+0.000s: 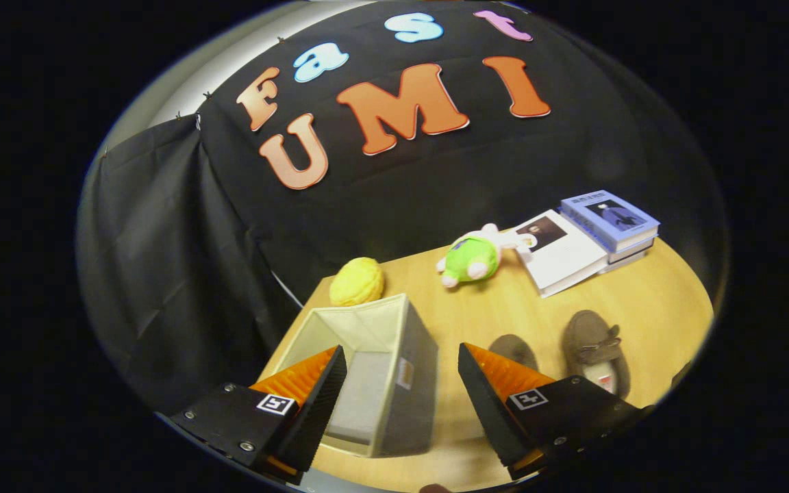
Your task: Open the storage box then place both shoes into the box .Put the left shoe in first, then the right shoe, with the right side of both shoes facing outward in a uniform manner.
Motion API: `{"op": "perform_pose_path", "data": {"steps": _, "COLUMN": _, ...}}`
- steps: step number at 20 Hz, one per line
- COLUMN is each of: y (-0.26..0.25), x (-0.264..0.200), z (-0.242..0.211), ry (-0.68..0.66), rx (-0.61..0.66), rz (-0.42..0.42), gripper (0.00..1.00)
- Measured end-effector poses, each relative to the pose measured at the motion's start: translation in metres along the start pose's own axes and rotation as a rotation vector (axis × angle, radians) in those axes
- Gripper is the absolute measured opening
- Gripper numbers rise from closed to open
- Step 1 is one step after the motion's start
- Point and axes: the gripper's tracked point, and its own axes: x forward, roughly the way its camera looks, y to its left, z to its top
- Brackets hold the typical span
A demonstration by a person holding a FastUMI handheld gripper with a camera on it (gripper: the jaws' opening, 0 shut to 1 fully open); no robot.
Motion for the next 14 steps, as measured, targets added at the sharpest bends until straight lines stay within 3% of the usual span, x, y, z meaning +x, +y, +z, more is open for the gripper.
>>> {"op": "perform_pose_path", "data": {"steps": 5, "y": -0.066, "x": -0.006, "z": -0.008, "ry": 0.003, "rx": -0.052, "rz": -0.140, "gripper": 0.96}}
{"op": "perform_pose_path", "data": {"steps": 14, "y": -0.114, "x": 0.006, "z": -0.057, "ry": 0.101, "rx": -0.104, "rz": -0.214, "gripper": 0.72}}
